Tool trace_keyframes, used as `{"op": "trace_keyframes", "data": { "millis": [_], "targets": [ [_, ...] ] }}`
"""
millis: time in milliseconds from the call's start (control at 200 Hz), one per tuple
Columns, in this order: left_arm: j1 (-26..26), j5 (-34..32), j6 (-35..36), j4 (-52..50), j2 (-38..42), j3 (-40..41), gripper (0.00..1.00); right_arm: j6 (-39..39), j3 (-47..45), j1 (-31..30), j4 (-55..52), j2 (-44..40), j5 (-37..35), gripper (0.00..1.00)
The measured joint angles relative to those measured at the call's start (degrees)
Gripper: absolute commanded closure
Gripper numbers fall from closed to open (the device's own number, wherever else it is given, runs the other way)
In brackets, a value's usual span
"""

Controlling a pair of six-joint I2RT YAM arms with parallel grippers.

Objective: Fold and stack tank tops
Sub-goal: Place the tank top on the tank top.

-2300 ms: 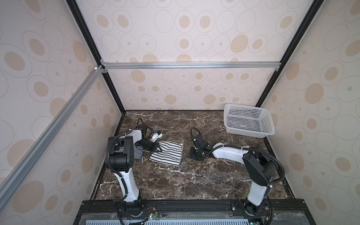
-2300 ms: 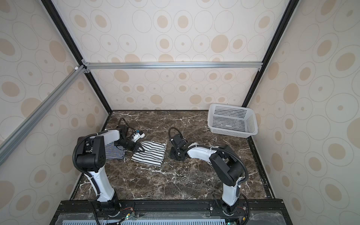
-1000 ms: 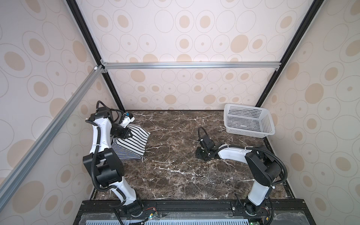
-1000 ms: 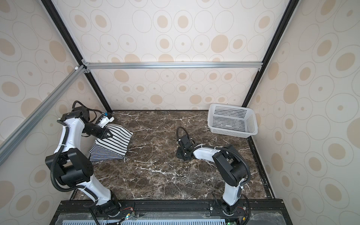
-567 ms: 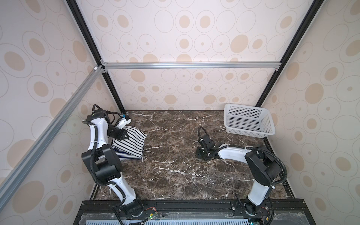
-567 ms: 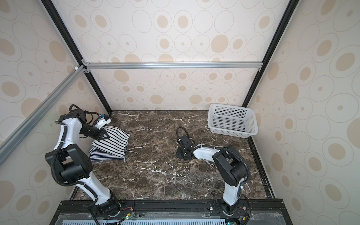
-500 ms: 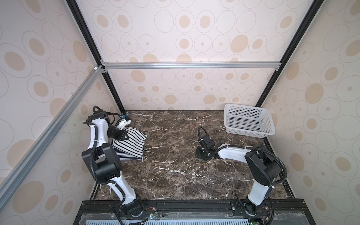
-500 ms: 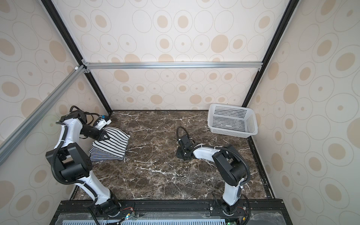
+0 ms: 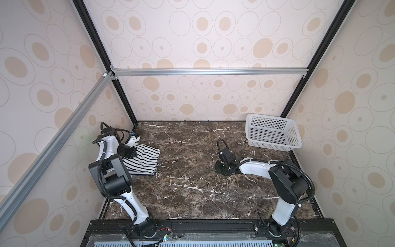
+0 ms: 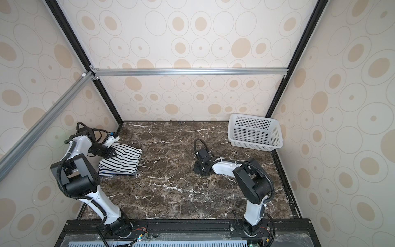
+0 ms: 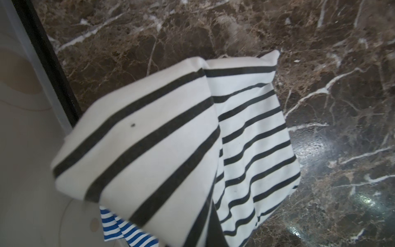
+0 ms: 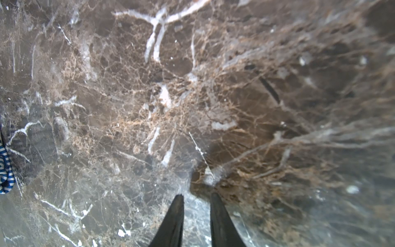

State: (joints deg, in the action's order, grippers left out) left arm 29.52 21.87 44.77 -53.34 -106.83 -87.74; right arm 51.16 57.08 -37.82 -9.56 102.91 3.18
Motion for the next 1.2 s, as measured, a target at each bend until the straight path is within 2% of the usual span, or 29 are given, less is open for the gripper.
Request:
{"op": "trace_keyframes", "data": {
  "millis": [310,360,385,425,475,715,840,890,945,1085,1200],
  "targets": [
    [2.69,-3.65,-1.88,5.09,0.00,3.06,1.00,-0.02,0.17,0.02,-0.22,0.11,0.02,0.75],
    [2.86,-4.37,-2.08,5.66,0.00,3.56,0.89,-0.02,0.17,0.02,-0.22,0.11,0.02,0.75],
    [2.86,-4.70,-2.14,5.97,0.00,3.76,0.78,-0.02,0.17,0.02,-0.22,0.11,0.02,0.75],
    [2.86,-5.64,-2.36,6.58,0.00,4.07,0.67,-0.02,0.17,0.02,-0.22,0.11,0.02,0.75],
    [2.84,-7.02,-3.37,7.80,0.00,4.61,0.58,-0.02,0.17,0.02,-0.22,0.11,0.02,0.75],
    [2.91,-14.86,-6.16,16.61,3.69,10.16,0.50,-0.07,0.22,0.02,-0.24,0.11,0.09,0.75],
    [2.91,-16.24,-7.50,20.85,9.57,12.63,0.55,-0.07,0.28,0.02,-0.26,0.17,0.17,0.75],
    [2.91,-15.89,-8.26,21.94,11.23,12.55,0.61,-0.07,0.50,0.04,-0.48,0.28,0.20,0.75],
    [2.91,-15.10,-8.41,22.21,11.93,12.02,0.72,-0.09,0.76,0.04,-0.55,0.48,0.20,0.75],
    [2.91,-11.89,-9.60,20.85,8.55,9.35,0.90,-0.09,1.20,0.04,-0.92,0.72,0.20,0.75],
    [2.86,-10.12,-10.51,20.04,3.65,8.57,0.91,-0.09,1.22,0.09,-0.98,0.72,0.20,0.75]
  ]
}}
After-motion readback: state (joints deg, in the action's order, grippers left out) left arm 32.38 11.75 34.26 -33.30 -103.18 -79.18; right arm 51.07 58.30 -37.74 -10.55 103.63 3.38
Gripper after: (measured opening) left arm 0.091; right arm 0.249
